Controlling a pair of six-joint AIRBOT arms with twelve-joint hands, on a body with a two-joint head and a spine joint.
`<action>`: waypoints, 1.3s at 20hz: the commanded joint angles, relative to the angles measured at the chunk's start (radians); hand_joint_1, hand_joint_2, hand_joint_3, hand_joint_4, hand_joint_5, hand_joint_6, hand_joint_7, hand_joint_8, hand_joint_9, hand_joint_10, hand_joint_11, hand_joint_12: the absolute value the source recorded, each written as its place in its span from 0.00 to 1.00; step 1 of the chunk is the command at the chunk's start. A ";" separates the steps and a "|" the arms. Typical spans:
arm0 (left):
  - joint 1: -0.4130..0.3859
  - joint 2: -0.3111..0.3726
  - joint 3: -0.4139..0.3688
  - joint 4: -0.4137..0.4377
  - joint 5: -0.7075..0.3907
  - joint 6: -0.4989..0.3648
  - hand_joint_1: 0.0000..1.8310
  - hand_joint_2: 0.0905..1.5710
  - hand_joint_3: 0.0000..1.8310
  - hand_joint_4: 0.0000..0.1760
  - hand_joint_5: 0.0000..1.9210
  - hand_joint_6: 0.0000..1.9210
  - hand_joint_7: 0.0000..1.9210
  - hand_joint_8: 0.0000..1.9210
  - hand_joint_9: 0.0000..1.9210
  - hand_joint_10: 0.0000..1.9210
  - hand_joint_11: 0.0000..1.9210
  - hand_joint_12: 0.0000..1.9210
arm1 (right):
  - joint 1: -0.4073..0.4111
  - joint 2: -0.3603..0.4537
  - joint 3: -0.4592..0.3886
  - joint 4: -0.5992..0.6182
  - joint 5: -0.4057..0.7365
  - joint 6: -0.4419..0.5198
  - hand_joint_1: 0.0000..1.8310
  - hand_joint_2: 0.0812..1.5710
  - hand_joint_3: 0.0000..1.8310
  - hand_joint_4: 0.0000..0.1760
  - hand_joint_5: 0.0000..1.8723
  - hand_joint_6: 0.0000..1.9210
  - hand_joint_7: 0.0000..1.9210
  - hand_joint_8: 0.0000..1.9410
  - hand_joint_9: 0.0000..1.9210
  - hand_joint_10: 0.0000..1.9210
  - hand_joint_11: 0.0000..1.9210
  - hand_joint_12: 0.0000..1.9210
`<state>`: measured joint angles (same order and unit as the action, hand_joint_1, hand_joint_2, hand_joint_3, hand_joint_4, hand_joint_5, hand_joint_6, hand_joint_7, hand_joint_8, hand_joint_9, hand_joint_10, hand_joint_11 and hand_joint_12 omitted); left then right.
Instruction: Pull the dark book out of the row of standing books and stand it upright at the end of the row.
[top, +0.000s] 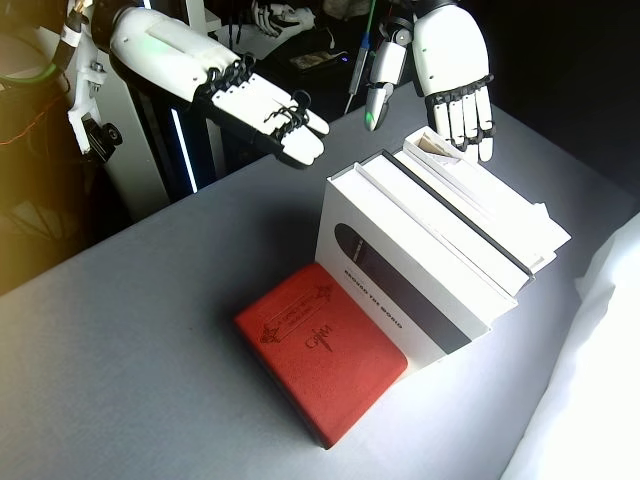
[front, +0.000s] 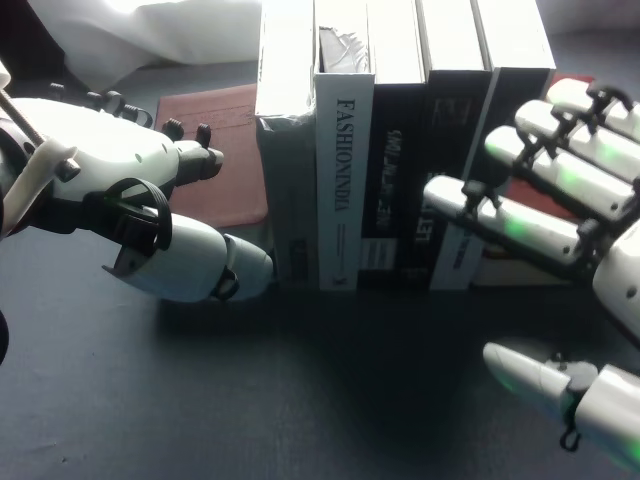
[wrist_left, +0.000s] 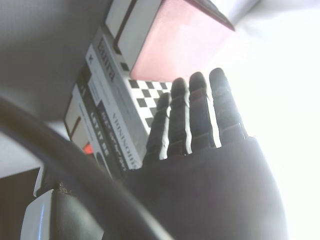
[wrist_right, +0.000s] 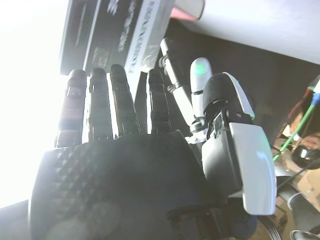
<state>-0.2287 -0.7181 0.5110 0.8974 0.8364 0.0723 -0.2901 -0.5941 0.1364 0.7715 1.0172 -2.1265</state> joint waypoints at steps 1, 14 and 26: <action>-0.011 0.016 0.002 0.059 -0.028 0.003 0.00 0.64 0.10 0.00 0.00 0.02 0.00 0.01 0.00 0.00 0.00 0.05 | 0.013 0.007 -0.008 -0.078 0.102 0.000 0.00 0.59 0.12 0.00 0.00 0.00 0.00 0.00 0.00 0.00 0.00 0.01; -0.012 0.016 0.002 0.054 -0.028 0.000 0.00 0.70 0.00 0.00 0.01 0.00 0.00 0.00 0.00 0.00 0.01 0.01 | 0.103 -0.065 0.075 -0.102 0.184 0.031 0.00 0.67 0.01 0.00 0.00 0.00 0.00 0.00 0.00 0.00 0.00 0.00; -0.016 0.015 0.001 0.043 -0.022 -0.002 0.00 0.69 0.00 0.00 0.01 0.00 0.00 0.00 0.00 0.00 0.01 0.01 | 0.189 -0.207 0.210 0.015 0.223 0.028 0.00 0.66 0.00 0.00 0.00 0.00 0.00 0.00 0.00 0.00 0.00 0.00</action>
<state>-0.2310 -0.7181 0.5110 0.8783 0.8444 0.0708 -0.1135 -0.8150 0.3527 0.8722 1.1584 -2.1006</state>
